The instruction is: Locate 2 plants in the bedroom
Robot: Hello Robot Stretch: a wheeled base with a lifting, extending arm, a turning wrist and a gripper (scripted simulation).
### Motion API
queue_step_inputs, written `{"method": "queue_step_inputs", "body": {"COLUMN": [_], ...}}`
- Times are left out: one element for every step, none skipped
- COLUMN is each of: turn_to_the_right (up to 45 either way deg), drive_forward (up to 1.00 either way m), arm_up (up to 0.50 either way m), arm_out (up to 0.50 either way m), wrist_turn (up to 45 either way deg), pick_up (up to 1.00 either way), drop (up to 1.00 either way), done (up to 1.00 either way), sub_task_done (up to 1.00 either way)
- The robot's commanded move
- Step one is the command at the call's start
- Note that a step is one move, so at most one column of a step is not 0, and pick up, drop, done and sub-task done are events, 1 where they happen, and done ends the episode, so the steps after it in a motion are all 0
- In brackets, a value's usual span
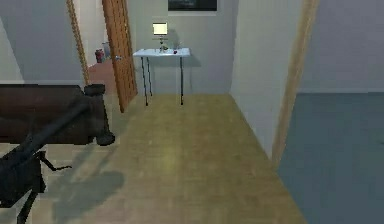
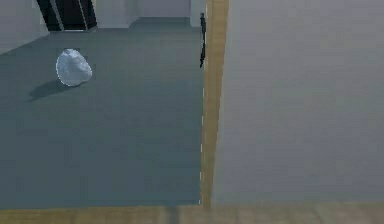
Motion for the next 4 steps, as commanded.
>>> {"method": "queue_step_inputs", "body": {"turn_to_the_right": [-9.0,0.0,0.0,-3.0], "drive_forward": [0.0,1.0,0.95,0.0], "arm_up": [0.0,0.0,0.0,0.0], "arm_out": [0.0,0.0,0.0,0.0], "wrist_turn": [0.0,0.0,0.0,0.0], "pick_up": [0.0,0.0,0.0,0.0], "drop": [0.0,0.0,0.0,0.0], "done": [0.0,0.0,0.0,0.0], "sub_task_done": [0.0,0.0,0.0,0.0]}}
